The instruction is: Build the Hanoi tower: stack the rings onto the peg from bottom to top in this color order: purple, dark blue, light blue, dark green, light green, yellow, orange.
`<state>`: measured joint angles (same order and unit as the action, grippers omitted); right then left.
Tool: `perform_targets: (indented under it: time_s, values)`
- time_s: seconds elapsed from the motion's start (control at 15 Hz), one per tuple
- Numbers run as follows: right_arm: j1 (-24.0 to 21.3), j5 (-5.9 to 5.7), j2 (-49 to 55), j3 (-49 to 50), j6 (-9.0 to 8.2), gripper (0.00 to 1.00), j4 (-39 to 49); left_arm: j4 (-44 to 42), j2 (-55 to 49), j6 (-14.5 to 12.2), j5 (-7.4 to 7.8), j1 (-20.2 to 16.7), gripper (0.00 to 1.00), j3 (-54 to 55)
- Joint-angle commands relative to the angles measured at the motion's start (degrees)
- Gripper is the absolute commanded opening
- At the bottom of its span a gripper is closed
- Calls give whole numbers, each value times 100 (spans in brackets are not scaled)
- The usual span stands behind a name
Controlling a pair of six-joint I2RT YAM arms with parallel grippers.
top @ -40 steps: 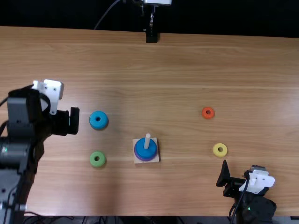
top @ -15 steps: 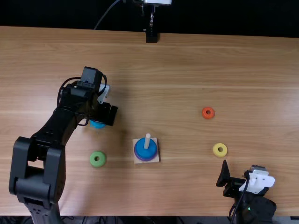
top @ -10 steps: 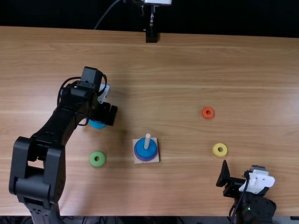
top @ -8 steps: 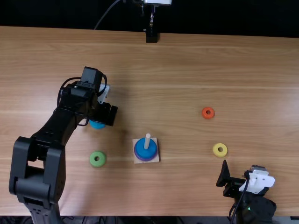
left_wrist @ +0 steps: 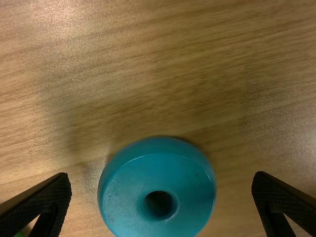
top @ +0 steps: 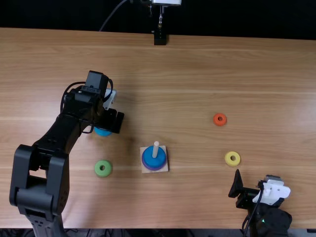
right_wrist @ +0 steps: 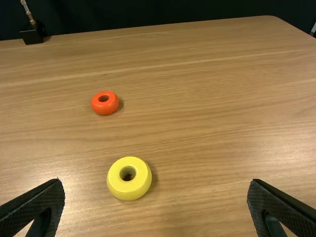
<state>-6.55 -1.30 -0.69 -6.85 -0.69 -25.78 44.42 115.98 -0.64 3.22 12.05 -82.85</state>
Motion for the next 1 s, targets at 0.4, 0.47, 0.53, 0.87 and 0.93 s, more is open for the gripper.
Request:
perform_targets:
  time_s: [0.4, 0.47, 0.53, 0.87, 0.93]
  values:
    - [-49, -60, 69, 615, 6, 100, -339, 8, 56, 54, 36, 60, 100, 322]
    - [-49, -60, 69, 615, 6, 100, -339, 8, 47, 54, 26, 69, 100, 401]
    - [-49, -60, 69, 615, 6, 100, -339, 8, 47, 54, 57, 69, 100, 445]
    - [-49, -60, 69, 615, 6, 100, -339, -87, -41, 54, 78, 78, 49, 454]
    - [-49, -70, 69, 615, 6, 100, -339, -108, -58, 54, 78, 78, 27, 454]
